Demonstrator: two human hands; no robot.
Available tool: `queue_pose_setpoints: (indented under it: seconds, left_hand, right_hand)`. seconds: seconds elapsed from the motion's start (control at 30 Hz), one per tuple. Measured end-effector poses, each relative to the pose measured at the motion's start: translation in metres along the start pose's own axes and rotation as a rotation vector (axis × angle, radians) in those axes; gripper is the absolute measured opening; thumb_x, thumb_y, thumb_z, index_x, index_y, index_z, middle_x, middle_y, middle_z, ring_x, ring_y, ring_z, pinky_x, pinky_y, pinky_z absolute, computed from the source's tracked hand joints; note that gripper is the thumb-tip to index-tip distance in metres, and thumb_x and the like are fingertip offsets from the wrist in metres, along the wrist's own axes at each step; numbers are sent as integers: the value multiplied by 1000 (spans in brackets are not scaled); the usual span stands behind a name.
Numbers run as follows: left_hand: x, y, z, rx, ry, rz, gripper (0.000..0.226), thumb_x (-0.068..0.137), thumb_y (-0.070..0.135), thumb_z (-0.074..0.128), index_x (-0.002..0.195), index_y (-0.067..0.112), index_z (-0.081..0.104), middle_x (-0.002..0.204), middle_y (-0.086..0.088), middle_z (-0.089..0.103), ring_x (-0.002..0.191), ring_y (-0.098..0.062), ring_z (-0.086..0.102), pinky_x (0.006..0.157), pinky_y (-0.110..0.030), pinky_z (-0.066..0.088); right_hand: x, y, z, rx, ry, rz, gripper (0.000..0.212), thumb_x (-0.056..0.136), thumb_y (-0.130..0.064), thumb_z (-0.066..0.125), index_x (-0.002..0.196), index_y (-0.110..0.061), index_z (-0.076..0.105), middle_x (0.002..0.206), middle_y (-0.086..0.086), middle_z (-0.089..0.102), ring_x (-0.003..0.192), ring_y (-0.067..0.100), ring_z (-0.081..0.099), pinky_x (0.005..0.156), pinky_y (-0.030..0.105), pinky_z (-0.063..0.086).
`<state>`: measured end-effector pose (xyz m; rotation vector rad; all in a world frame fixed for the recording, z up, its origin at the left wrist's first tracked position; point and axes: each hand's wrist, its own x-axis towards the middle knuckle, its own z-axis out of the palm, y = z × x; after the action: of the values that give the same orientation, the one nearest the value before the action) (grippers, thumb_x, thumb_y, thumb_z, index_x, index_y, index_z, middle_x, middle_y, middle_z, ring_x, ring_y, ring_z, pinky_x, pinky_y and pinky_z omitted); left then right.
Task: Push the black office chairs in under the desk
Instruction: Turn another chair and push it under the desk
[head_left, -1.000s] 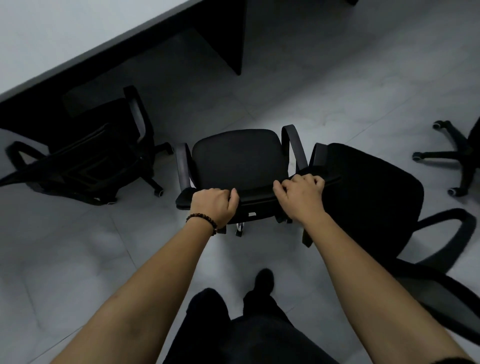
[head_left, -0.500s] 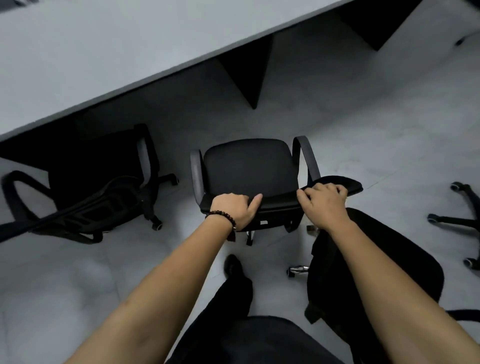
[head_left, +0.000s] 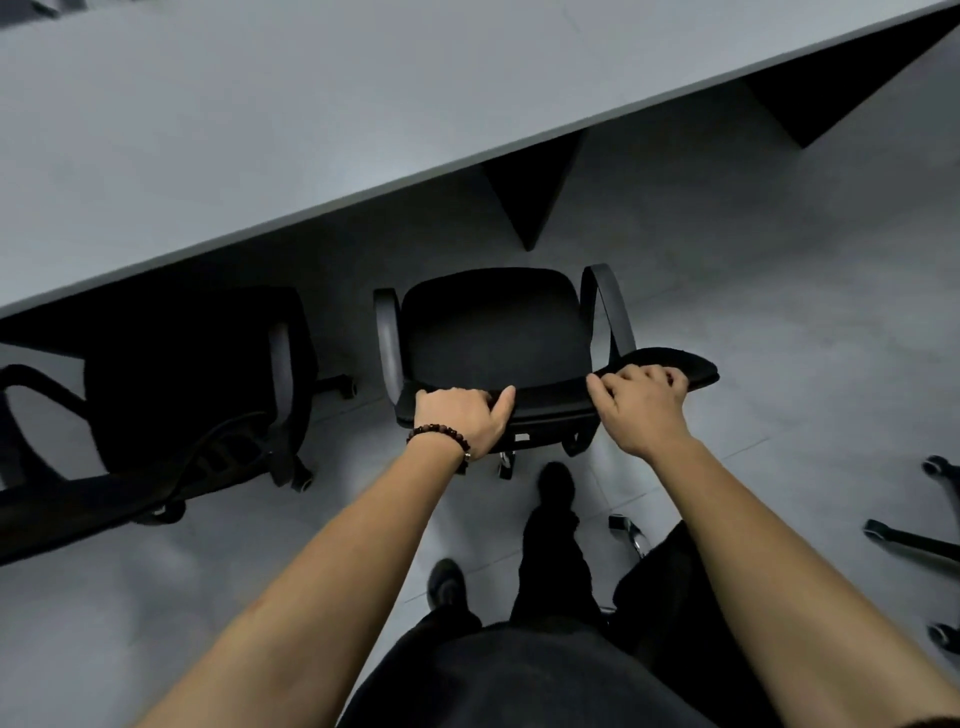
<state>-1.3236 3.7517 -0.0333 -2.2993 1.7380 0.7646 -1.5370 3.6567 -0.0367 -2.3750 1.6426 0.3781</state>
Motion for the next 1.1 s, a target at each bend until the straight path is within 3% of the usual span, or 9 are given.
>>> queue_pose_setpoints:
  seconds: [0.33,0.5,0.63,0.93,1.1]
  left_hand:
    - [85,10,-49,-70,132,-241,64,92,57,12,93,28,68,71,0,65,71,-24,60,75,-37,43]
    - [104,13,-62,-59,173,-320,59,95,54,17,83,25,67,59,3,56,60,-21,52,63,-33,34]
    - [111,21,-66,-36,176,-331,58,96,52,18,81,24,67,53,5,48,56,-20,48,60,-33,30]
    - [104,22,-64,-43,214,-313,57,97,49,19,75,22,64,54,5,51,53,-18,48,51,-31,29]
    - [98,22,-55,-34,226,-297,56,97,49,19,74,23,63,56,3,56,54,-18,52,52,-30,34]
  right_hand:
    - [139,0,-50,-87,-16,-261,59,98,-56,19,108,-27,70,112,4,63,112,29,50,103,46,22]
    - [175,-1,-62,-79,-21,-341,65,96,-62,17,108,-27,71,113,7,63,113,31,50,104,48,22]
    - [186,4,-67,-58,13,-380,62,97,-59,21,101,-27,73,110,5,65,110,29,52,102,47,23]
    - [178,14,-65,-28,21,-418,63,96,-61,18,104,-28,71,109,2,67,108,27,55,102,45,24]
    - [164,16,-53,-10,76,-386,65,94,-61,17,96,-27,72,106,0,68,105,26,55,100,44,24]
